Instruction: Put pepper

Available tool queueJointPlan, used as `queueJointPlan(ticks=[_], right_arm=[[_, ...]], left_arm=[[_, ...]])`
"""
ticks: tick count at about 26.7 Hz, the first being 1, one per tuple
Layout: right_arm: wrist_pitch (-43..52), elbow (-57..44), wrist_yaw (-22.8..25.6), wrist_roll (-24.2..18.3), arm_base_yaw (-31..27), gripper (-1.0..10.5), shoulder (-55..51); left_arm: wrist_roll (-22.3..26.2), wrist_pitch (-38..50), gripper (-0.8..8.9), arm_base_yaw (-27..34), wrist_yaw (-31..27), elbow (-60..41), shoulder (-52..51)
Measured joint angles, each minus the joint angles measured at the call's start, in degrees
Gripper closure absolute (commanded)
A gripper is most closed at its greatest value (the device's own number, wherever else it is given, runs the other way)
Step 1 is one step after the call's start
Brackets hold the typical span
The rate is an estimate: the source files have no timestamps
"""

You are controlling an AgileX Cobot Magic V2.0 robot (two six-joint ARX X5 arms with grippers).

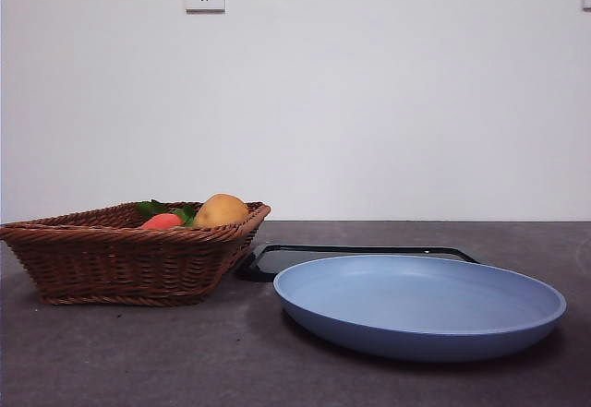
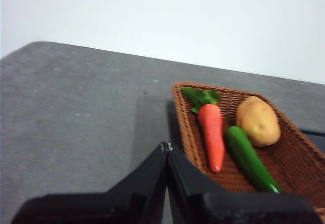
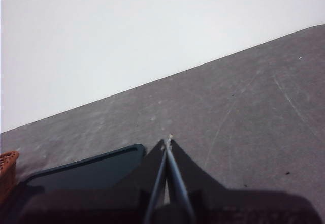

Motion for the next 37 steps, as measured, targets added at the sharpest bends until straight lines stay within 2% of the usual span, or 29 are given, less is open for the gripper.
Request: queueJointPlan(ticks=[5, 11, 14, 19, 23, 28, 32, 37], right_arm=[[0.42, 0.55, 0.02, 2.97, 0.0, 9.4, 0.15], [0.66, 7.74, -1.62, 4.39, 0.0, 9.4, 3.98], [0.33, 12.57, -3.67, 4.44, 0.0, 9.4, 8.07], [-5.6, 22.45, -8.72, 3.8, 0.02, 9.4, 17.25], [-13.97, 32.04, -14.91, 1.01, 0.02, 9.4, 25.31], [-27.47, 43.91, -21.49, -4.74, 0.02, 9.4, 34.62], [-39.08, 51.91, -22.53, -10.62, 0.2, 9.4, 41.31], [-51.6, 57.53, -22.51, -17.57, 0.79, 9.4, 46.82]], left_arm=[[-2.47, -0.33, 8.09, 0.0, 3.34, 0.48, 0.0], [-3.8, -3.56, 8.09, 0.0, 4.02, 8.41, 0.09], [-4.0, -5.68, 8.09, 0.0, 4.7, 12.63, 2.36], [-3.98, -9.49, 8.09, 0.0, 10.6, 20.5, 10.99], [-3.04, -12.48, 8.09, 0.0, 17.4, 27.82, 19.71], [0.5, -19.23, 8.09, 0.0, 25.81, 35.52, 29.88], [4.74, -26.56, 8.09, 0.0, 30.49, 41.11, 36.37], [11.02, -36.76, 8.09, 0.0, 32.04, 47.19, 41.05]])
